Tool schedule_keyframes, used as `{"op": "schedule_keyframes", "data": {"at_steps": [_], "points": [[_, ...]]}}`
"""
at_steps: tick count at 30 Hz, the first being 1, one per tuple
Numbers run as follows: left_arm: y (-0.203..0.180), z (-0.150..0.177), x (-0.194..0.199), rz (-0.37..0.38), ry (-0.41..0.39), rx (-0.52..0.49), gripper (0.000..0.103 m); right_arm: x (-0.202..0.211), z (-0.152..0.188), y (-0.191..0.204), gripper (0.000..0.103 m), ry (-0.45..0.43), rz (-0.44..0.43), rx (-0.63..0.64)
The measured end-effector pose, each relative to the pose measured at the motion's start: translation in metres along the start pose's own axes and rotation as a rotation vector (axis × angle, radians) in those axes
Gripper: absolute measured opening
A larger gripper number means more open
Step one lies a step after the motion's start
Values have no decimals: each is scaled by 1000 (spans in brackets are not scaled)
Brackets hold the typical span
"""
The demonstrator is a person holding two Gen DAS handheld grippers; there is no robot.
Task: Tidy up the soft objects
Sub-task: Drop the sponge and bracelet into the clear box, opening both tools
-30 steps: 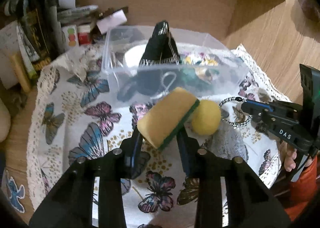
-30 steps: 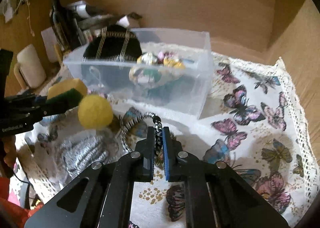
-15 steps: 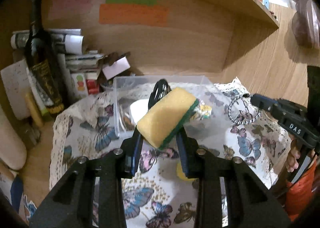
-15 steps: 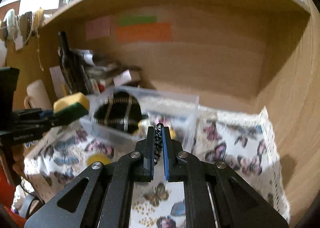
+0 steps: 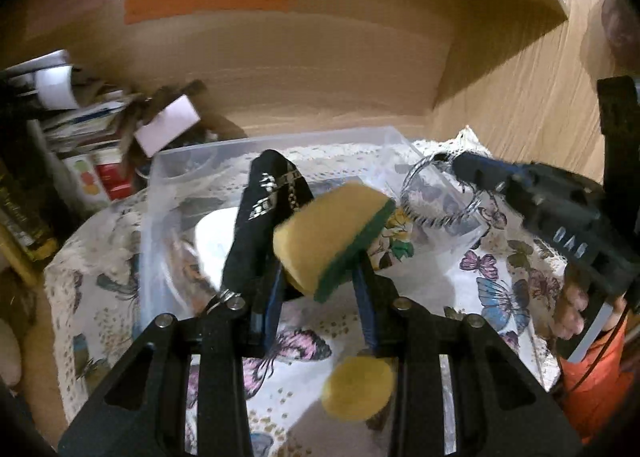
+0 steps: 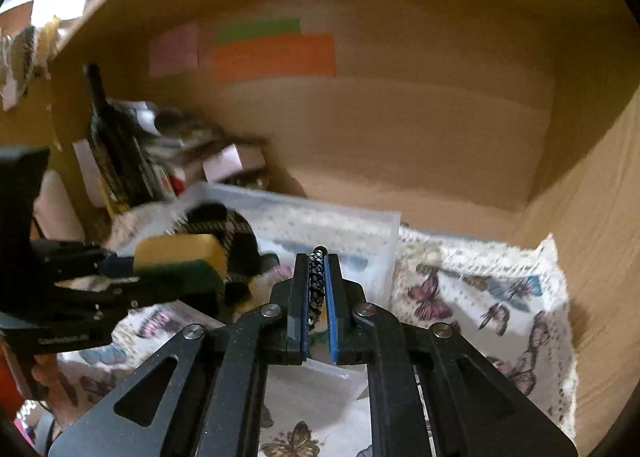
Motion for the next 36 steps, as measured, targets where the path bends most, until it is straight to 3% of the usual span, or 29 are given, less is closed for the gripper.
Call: {"op": "schedule_keyframes", "data": {"at_steps": [6,9,14,20,25,30,35,36], "points": [[1,-6,-22,-13,32,14,33,-24,17,-2,6,72,31,12],[3,-6,-23,-29,34,22,40,-29,23,-6,7,104,51,14],[5,-2,-14,-9,24,51,62,-29,27,-9,37,103,46,16],[-4,5,3,-26,0,18,71,-13,24,-6,49,56,51,17],[-6,18,20,-40,-24,23,97,9,23,-2,64,14,47,13],[-6,43,14,-33,19,38,99,28,33,3,76,-13,49,16],[-6,70,-8,-43,90,34,98,31,53,10,77,8,24,6],[-8,73,-11,-32,96,31,92,29,59,11,77,22,14,1]]}}
Point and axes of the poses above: each gripper's, at about its wrist camera, not at the fingertips, and x roughly against the way its jaws point, y to its left, z to its underside, the point moved 10 cm from there along -x, roughly the way its jaws point, and after that the axes turned 11 degrees about y, right-handed, at the moved point
